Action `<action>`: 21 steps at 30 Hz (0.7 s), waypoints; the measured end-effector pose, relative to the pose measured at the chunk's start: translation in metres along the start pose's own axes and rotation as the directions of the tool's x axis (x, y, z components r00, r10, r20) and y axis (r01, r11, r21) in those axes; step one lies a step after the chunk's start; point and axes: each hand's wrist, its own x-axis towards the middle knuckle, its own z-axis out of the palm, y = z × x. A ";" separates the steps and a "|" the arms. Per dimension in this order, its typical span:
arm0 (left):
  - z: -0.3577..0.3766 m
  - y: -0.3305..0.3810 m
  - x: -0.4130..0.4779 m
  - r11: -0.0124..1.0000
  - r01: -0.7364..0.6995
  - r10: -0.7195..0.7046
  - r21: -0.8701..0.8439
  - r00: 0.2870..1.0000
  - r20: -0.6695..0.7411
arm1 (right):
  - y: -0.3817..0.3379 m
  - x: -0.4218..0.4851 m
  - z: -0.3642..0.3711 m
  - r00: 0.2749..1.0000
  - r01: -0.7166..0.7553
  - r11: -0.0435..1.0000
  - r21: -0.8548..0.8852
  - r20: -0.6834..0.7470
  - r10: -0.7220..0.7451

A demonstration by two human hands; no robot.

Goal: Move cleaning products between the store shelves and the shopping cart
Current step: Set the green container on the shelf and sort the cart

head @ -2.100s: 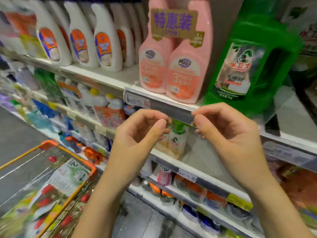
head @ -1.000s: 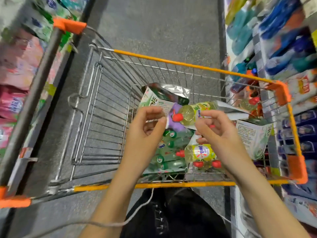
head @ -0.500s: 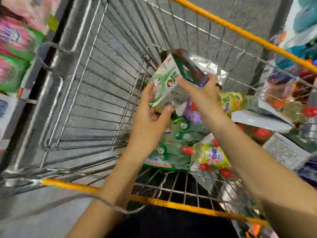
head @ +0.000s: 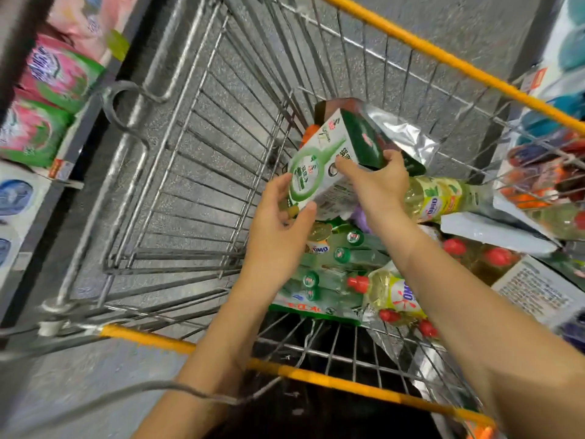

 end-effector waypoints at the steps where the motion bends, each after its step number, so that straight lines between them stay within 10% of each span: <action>1: 0.000 -0.001 -0.002 1.000 0.022 -0.022 -0.012 1.000 -0.003 | 0.000 -0.009 -0.006 1.000 -0.009 1.000 0.029 0.003 0.008; 12: 0.008 0.019 -0.041 0.705 0.423 -0.408 -0.569 0.899 0.163 | -0.004 -0.134 -0.079 0.994 -0.079 0.751 0.656 -0.003 0.107; 21: 0.023 0.068 -0.093 0.775 0.295 -0.102 -0.559 0.931 0.350 | -0.019 -0.215 -0.101 0.996 0.080 0.585 0.807 -0.046 -0.073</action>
